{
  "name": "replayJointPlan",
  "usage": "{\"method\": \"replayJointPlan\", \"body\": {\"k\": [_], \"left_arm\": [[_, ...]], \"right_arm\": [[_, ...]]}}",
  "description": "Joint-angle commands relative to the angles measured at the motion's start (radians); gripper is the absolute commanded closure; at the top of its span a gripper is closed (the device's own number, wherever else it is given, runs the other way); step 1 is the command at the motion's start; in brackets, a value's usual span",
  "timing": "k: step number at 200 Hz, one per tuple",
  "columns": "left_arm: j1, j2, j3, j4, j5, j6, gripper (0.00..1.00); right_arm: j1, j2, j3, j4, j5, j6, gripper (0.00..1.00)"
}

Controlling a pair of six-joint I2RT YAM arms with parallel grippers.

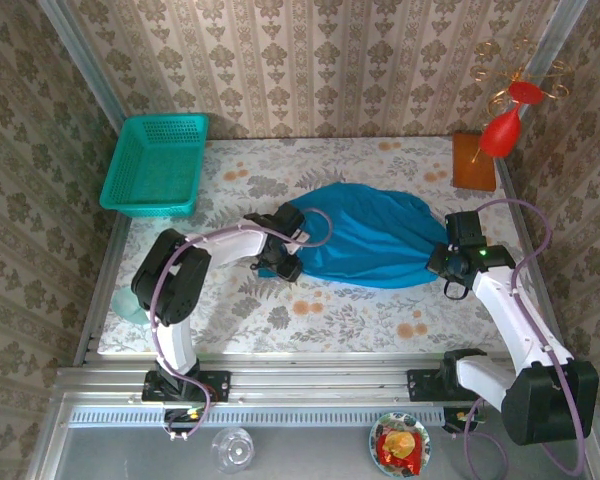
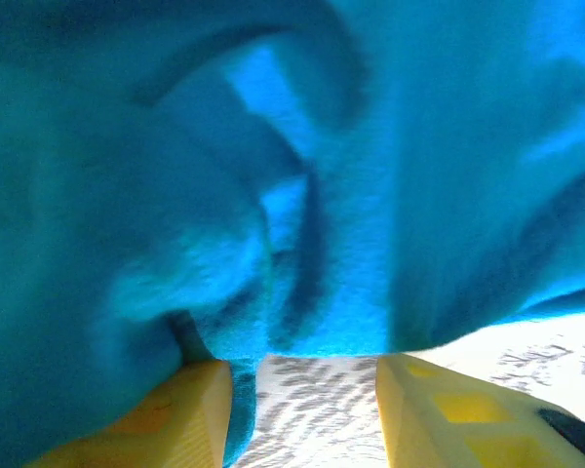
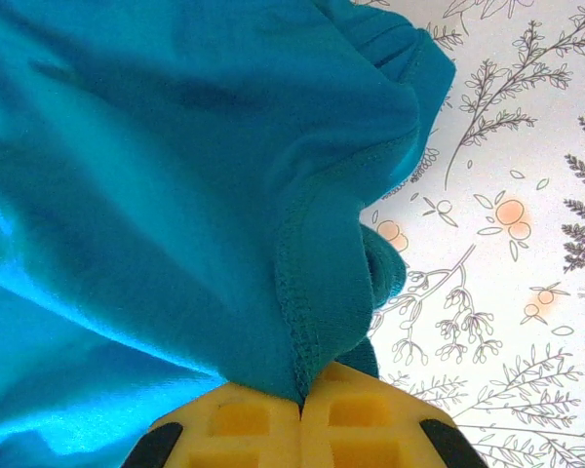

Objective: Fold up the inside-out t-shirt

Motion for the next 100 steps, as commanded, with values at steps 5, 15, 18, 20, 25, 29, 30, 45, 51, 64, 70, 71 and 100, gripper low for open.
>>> {"method": "replayJointPlan", "body": {"k": [5,15,18,20,25,29,30,45,51,64,70,71,100], "left_arm": [[0.038,-0.013,-0.02,-0.046,-0.063,0.018,0.55],[0.05,-0.021,-0.024,-0.043,-0.063,0.016,0.55],[0.055,-0.024,-0.025,-0.042,-0.064,0.017,0.55],[0.058,-0.027,-0.025,-0.042,-0.064,0.016,0.55],[0.066,-0.031,-0.03,-0.042,-0.064,0.016,0.55],[0.071,-0.036,-0.03,-0.04,-0.066,0.015,0.55],[0.072,-0.036,-0.031,-0.039,-0.066,0.015,0.55],[0.092,-0.051,-0.037,-0.036,-0.065,0.014,0.54],[0.1,-0.054,-0.038,-0.033,-0.059,0.015,0.54],[0.12,-0.051,-0.04,-0.033,-0.049,0.02,0.54],[0.125,-0.049,-0.039,-0.037,-0.054,0.021,0.54],[0.126,-0.048,-0.039,-0.038,-0.056,0.021,0.54],[0.144,-0.043,-0.034,-0.043,-0.09,0.033,0.54]], "right_arm": [[-0.017,-0.028,0.029,-0.03,0.009,-0.022,1.0],[-0.021,-0.03,0.029,-0.031,0.011,-0.026,1.0],[-0.023,-0.031,0.029,-0.031,0.011,-0.027,1.0],[-0.025,-0.031,0.028,-0.031,0.011,-0.029,1.0],[-0.028,-0.031,0.028,-0.031,0.011,-0.031,1.0],[-0.03,-0.032,0.027,-0.033,0.011,-0.034,1.0],[-0.031,-0.032,0.027,-0.033,0.011,-0.035,1.0],[-0.04,-0.035,0.027,-0.036,0.011,-0.043,1.0],[-0.045,-0.036,0.027,-0.037,0.01,-0.046,1.0],[-0.055,-0.04,0.025,-0.039,0.011,-0.053,1.0],[-0.06,-0.041,0.025,-0.04,0.011,-0.056,1.0],[-0.06,-0.041,0.025,-0.04,0.011,-0.056,1.0],[-0.077,-0.048,0.028,-0.041,0.004,-0.065,1.0]]}}
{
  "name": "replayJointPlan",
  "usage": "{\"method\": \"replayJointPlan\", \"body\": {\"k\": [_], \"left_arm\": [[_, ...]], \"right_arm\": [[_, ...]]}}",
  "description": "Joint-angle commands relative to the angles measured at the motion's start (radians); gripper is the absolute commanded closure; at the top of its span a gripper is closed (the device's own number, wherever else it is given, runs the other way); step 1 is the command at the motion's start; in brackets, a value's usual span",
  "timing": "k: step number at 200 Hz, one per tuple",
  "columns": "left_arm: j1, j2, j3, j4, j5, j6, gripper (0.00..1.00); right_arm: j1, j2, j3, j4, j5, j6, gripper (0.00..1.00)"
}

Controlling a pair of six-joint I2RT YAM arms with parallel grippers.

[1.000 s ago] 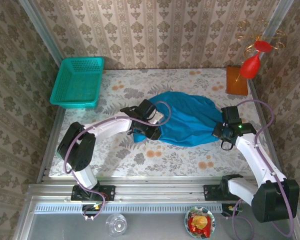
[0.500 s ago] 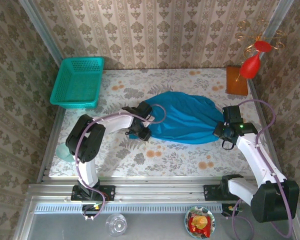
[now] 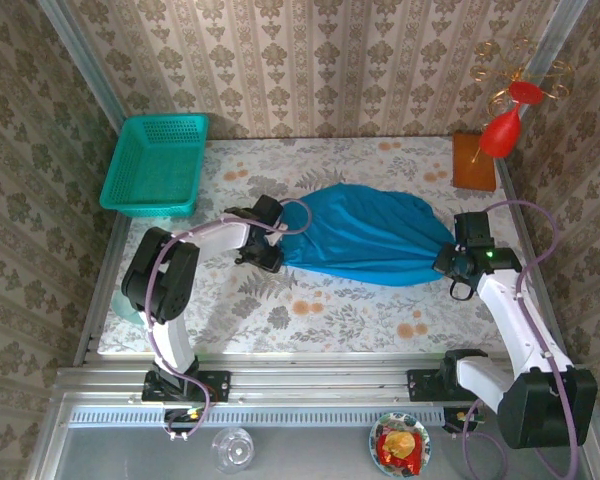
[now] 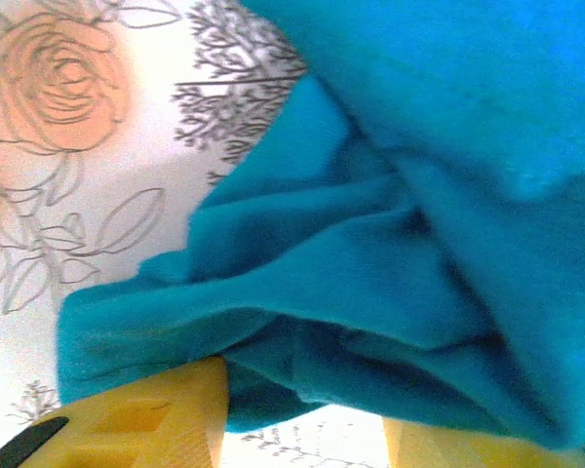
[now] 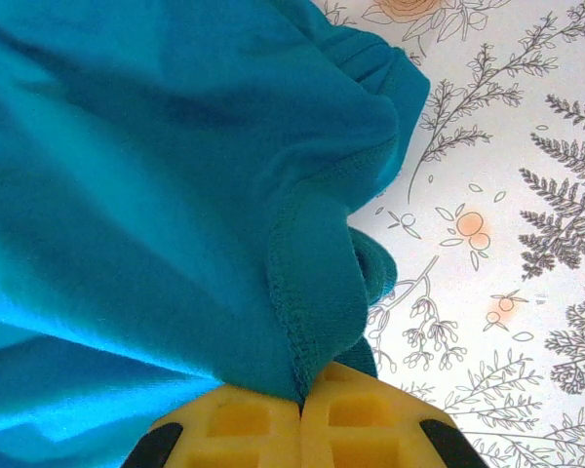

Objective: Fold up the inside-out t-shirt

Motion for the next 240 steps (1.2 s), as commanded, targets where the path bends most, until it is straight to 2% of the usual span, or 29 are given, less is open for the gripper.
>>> {"method": "replayJointPlan", "body": {"k": [1,34,98,110,129,163,184,199,222,240], "left_arm": [[0.016,-0.02,-0.007,-0.041,-0.047,0.025,0.53],[0.03,-0.016,0.017,-0.037,-0.059,0.024,0.48],[0.032,0.038,0.105,-0.047,-0.104,0.039,0.49],[0.032,0.043,0.117,-0.047,-0.09,0.047,0.53],[0.032,0.049,0.127,-0.048,-0.05,0.057,0.66],[0.037,0.041,0.117,-0.032,0.078,0.075,0.85],[0.043,0.018,0.114,-0.029,0.094,0.074,0.95],[0.058,-0.02,0.121,-0.029,0.114,0.067,1.0],[0.103,-0.12,0.148,-0.026,0.198,0.03,1.0],[0.206,-0.216,0.166,0.014,0.335,-0.026,1.0]], "right_arm": [[-0.017,-0.023,0.027,-0.033,0.003,-0.026,1.0],[-0.032,-0.026,0.03,-0.036,0.003,-0.037,1.0],[-0.047,-0.028,0.032,-0.029,-0.014,-0.041,1.0],[-0.049,-0.028,0.032,-0.027,-0.017,-0.04,1.0],[-0.052,-0.028,0.035,-0.027,-0.018,-0.04,1.0],[-0.055,-0.03,0.042,-0.024,-0.023,-0.039,1.0],[-0.057,-0.029,0.052,-0.018,-0.024,-0.038,1.0],[-0.058,-0.024,0.071,-0.016,-0.026,-0.036,1.0],[-0.061,-0.012,0.14,-0.027,-0.022,-0.044,1.0],[-0.066,-0.005,0.233,-0.056,-0.01,-0.06,1.0]]}}
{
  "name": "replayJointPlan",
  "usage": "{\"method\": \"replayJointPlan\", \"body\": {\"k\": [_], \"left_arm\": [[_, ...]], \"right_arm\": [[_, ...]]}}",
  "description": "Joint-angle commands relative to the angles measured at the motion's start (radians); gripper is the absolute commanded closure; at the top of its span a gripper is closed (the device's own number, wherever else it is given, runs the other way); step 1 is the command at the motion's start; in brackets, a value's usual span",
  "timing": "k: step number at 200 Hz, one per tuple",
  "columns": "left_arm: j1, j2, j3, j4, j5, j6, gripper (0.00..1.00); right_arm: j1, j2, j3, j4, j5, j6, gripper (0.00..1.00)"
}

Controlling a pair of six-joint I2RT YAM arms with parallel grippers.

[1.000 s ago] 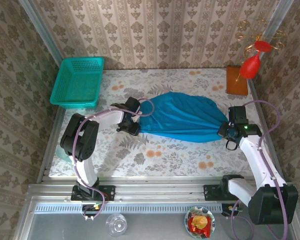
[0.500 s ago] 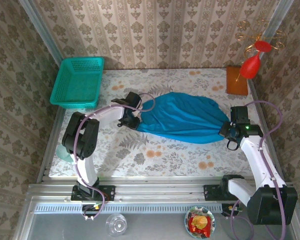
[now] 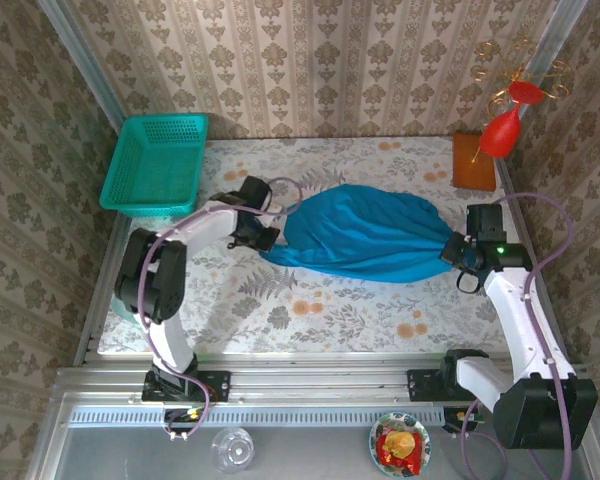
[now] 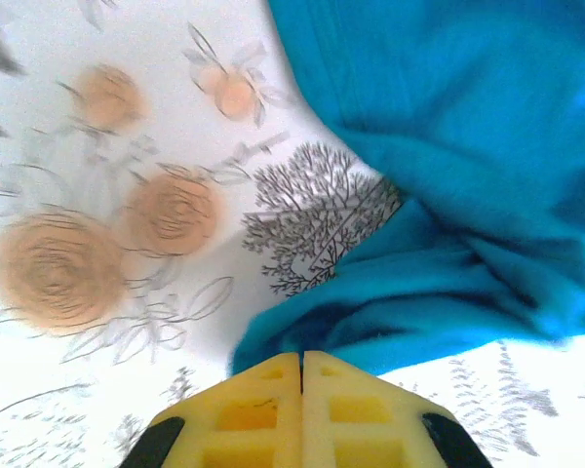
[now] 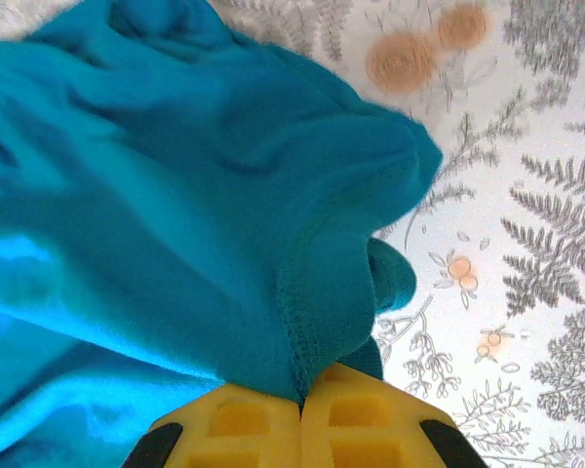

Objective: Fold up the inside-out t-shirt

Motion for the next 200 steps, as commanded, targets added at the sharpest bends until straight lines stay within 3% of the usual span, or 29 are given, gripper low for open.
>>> {"method": "replayJointPlan", "body": {"k": [1,25,48,69,87,137,175,200], "left_arm": [[0.106,-0.161,0.059,0.037,0.192,-0.077,1.0],[0.267,-0.296,0.016,0.233,0.478,-0.26,1.0],[0.424,-0.414,-0.067,0.574,0.699,-0.531,1.0],[0.538,-0.509,-0.127,0.925,0.801,-0.797,1.0],[0.598,-0.571,-0.121,1.08,0.839,-0.924,1.0],[0.577,-0.696,-0.054,0.891,0.808,-0.812,1.0],[0.496,-0.713,-0.093,0.533,0.665,-0.583,1.0],[0.447,-0.681,-0.216,0.491,0.601,-0.574,1.0]], "right_arm": [[-0.012,0.002,0.127,-0.037,0.016,-0.035,1.0],[-0.025,0.001,0.28,-0.077,0.036,-0.061,1.0],[-0.038,0.002,0.464,-0.128,0.055,-0.087,1.0],[-0.041,0.002,0.656,-0.173,0.071,-0.105,1.0],[-0.041,-0.009,0.802,-0.187,0.096,-0.119,1.0],[-0.041,0.026,1.047,-0.108,0.084,-0.135,1.0],[-0.021,0.262,1.207,-0.121,-0.081,-0.101,1.0],[0.066,0.464,1.239,-0.075,-0.127,-0.08,1.0]]}}
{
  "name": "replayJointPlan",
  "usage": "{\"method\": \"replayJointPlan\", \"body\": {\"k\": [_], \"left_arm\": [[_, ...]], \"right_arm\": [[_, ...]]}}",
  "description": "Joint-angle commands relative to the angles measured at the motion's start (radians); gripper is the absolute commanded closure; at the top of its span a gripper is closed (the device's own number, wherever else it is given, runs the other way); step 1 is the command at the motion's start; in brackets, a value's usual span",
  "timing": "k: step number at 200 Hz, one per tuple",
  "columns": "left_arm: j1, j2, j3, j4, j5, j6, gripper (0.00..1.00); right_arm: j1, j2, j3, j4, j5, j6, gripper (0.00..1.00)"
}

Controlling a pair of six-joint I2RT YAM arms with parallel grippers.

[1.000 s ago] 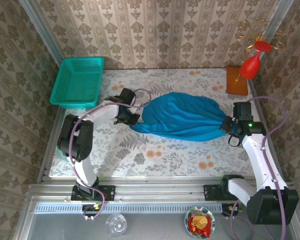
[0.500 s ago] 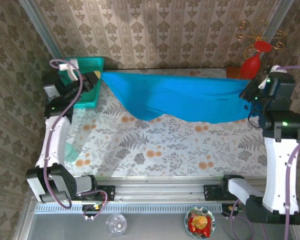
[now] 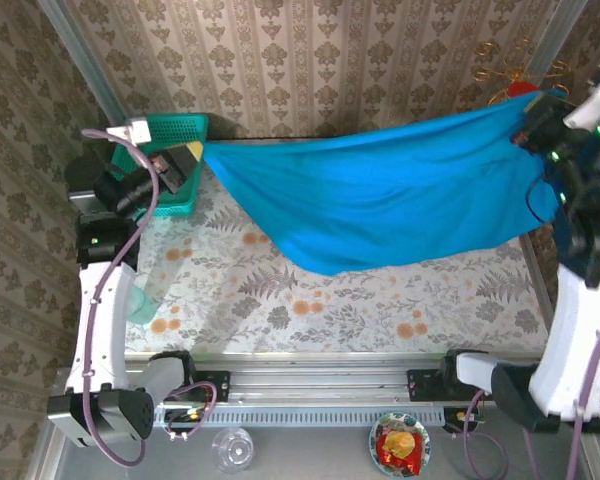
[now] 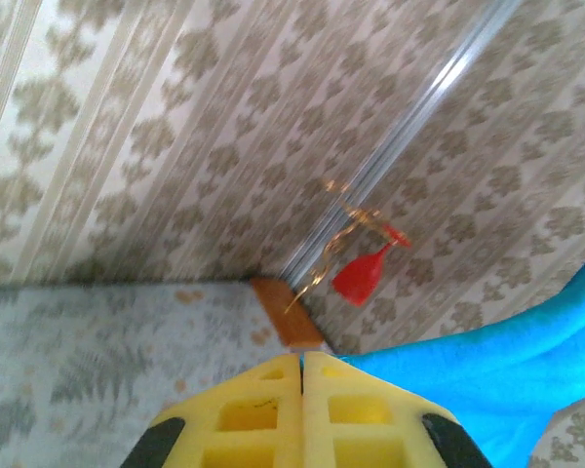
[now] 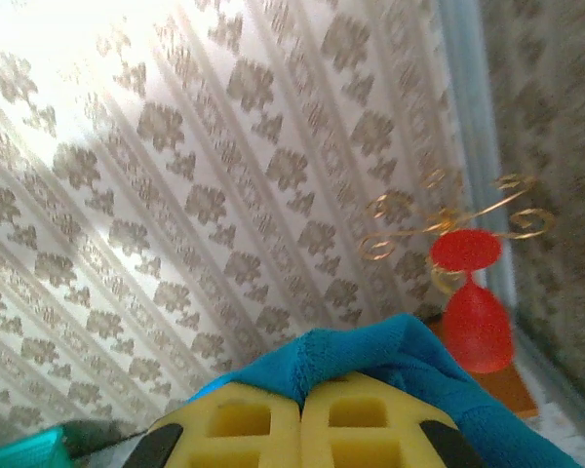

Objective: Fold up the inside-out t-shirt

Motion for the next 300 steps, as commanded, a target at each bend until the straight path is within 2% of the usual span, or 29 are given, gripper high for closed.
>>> {"method": "replayJointPlan", "body": {"k": [1,17,26,33,47,57,68,81,96,118,144,174,201,227,248,274,300], "left_arm": [[-0.037,0.039,-0.115,-0.16,-0.105,0.081,1.0],[-0.07,0.068,-0.2,-0.155,-0.143,0.087,1.0],[-0.088,0.087,-0.225,-0.208,-0.205,0.132,1.0],[-0.096,0.104,-0.244,-0.249,-0.276,0.16,1.0],[-0.095,0.143,-0.276,-0.302,-0.338,0.198,1.0],[-0.091,0.17,-0.288,-0.336,-0.37,0.215,1.0],[-0.088,0.189,-0.294,-0.369,-0.392,0.232,1.0],[-0.088,0.197,-0.293,-0.395,-0.417,0.244,0.97],[-0.088,0.195,-0.291,-0.401,-0.431,0.249,0.86],[-0.088,0.201,-0.281,-0.391,-0.427,0.252,0.77],[-0.097,0.225,-0.261,-0.382,-0.398,0.261,0.75],[-0.109,0.244,-0.25,-0.381,-0.387,0.266,0.73],[-0.108,0.26,-0.244,-0.392,-0.387,0.281,0.73],[-0.108,0.272,-0.237,-0.401,-0.378,0.292,0.72],[-0.108,0.273,-0.23,-0.412,-0.378,0.302,0.71],[-0.108,0.275,-0.226,-0.425,-0.378,0.313,0.71],[-0.108,0.278,-0.228,-0.427,-0.377,0.312,0.71]], "right_arm": [[0.072,0.22,0.016,0.04,-0.086,0.02,1.0],[0.144,0.384,0.098,0.039,-0.096,0.015,1.0],[0.179,0.498,0.183,0.017,-0.115,0.017,1.0],[0.204,0.611,0.285,-0.026,-0.139,0.019,1.0],[0.232,0.813,0.531,-0.151,-0.186,0.029,0.98],[0.248,0.965,0.754,-0.267,-0.21,0.034,0.91],[0.265,1.096,0.954,-0.381,-0.222,0.04,0.74],[0.279,1.131,0.99,-0.439,-0.238,0.03,0.65],[0.309,1.096,0.884,-0.477,-0.217,0.0,0.64],[0.377,0.955,0.552,-0.419,-0.144,-0.065,0.63],[0.449,0.719,0.057,-0.177,-0.132,-0.07,0.62],[0.504,0.557,-0.265,-0.057,-0.132,-0.045,0.62],[0.588,0.421,-0.546,0.04,-0.127,-0.107,0.62],[0.67,0.325,-0.792,0.117,-0.188,-0.235,0.61],[0.736,0.277,-0.966,0.169,-0.171,-0.335,0.61],[0.787,0.25,-1.088,0.183,-0.165,-0.497,0.6],[0.831,0.274,-1.127,0.165,-0.108,-0.698,0.58]]}}
